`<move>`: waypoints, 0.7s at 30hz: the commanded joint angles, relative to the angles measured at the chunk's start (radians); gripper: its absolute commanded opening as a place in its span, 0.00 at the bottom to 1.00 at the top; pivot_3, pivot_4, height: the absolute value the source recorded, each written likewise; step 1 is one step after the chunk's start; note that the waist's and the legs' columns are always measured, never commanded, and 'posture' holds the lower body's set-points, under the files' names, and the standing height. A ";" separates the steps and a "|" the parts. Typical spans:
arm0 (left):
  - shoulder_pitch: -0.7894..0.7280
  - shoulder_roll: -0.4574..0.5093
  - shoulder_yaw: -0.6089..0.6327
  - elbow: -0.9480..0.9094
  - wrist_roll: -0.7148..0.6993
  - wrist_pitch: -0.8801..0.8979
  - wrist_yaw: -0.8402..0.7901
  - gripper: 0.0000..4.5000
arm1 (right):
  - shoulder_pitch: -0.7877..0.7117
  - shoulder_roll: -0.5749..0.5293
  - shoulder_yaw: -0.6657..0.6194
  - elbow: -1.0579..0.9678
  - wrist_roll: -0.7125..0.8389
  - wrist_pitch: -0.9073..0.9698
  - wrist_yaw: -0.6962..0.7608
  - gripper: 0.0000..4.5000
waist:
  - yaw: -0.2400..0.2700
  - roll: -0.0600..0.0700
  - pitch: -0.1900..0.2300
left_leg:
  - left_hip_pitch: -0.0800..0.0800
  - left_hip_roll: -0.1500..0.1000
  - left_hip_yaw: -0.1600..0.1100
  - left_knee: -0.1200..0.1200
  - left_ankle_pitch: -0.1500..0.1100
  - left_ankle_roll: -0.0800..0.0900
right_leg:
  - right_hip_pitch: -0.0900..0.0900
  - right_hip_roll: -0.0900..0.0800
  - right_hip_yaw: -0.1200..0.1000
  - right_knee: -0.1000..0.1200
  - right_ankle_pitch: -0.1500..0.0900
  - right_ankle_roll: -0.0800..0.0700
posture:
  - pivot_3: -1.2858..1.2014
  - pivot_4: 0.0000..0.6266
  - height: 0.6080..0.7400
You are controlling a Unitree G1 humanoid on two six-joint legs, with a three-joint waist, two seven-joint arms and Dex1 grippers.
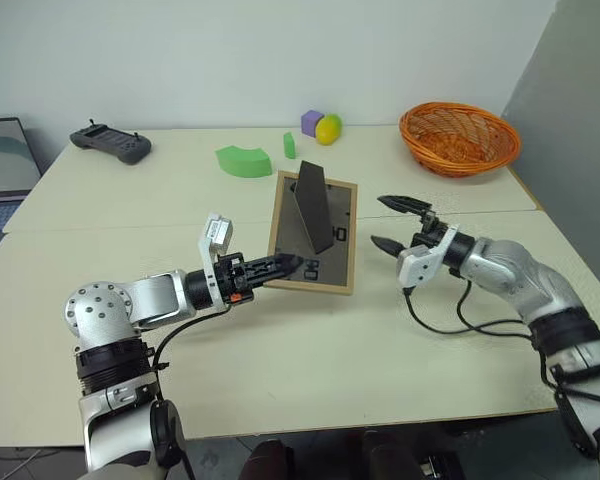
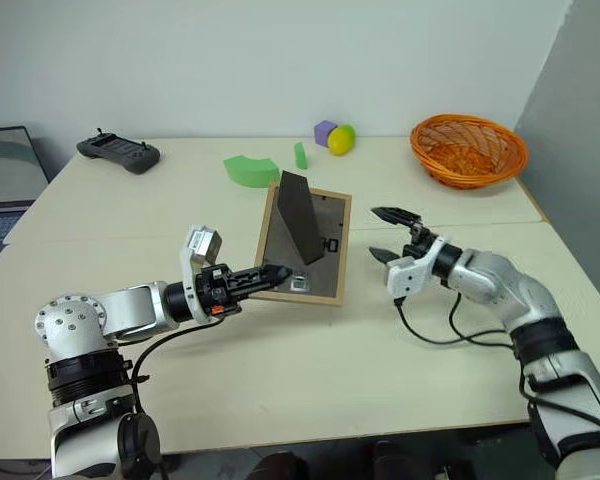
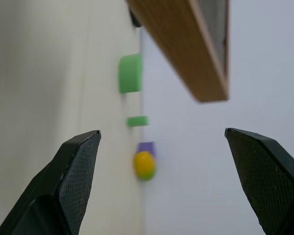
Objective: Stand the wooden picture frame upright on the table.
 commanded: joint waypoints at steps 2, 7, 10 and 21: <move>0.005 0.001 -0.011 0.001 -0.180 0.003 0.100 0.29 | -0.087 0.032 0.086 0.075 -0.183 -0.057 -0.281 0.96 | 0.001 0.000 0.000 | 0.000 0.000 0.000 0.000 0.000 0.000 | 0.000 0.000 0.000 0.000 0.000 0.000 | 0.52 0.24 1.00; 0.041 0.020 -0.073 -0.018 -0.316 -0.055 0.199 0.29 | -0.136 0.053 0.147 0.105 -0.237 -0.086 -0.370 0.96 | 0.003 0.000 0.000 | 0.000 0.000 0.000 0.000 0.000 0.000 | 0.001 0.000 0.000 -0.001 0.000 0.000 | 0.52 0.24 1.00; 0.064 0.049 -0.120 -0.032 -0.391 -0.094 0.237 0.29 | -0.157 0.058 0.172 0.152 -0.233 -0.095 -0.368 0.84 | 0.003 0.000 0.000 | 0.000 0.000 0.000 0.000 0.000 0.000 | 0.002 0.000 0.000 -0.001 0.000 0.000 | 0.52 0.24 1.00; 0.131 0.149 -0.270 -0.103 -0.577 -0.303 0.348 0.29 | -0.192 0.027 0.180 0.190 -0.213 -0.122 -0.399 0.33 | 0.003 0.000 0.000 | 0.001 0.000 0.000 0.000 0.000 0.000 | 0.002 0.000 0.000 -0.001 0.000 0.000 | 0.52 0.24 1.00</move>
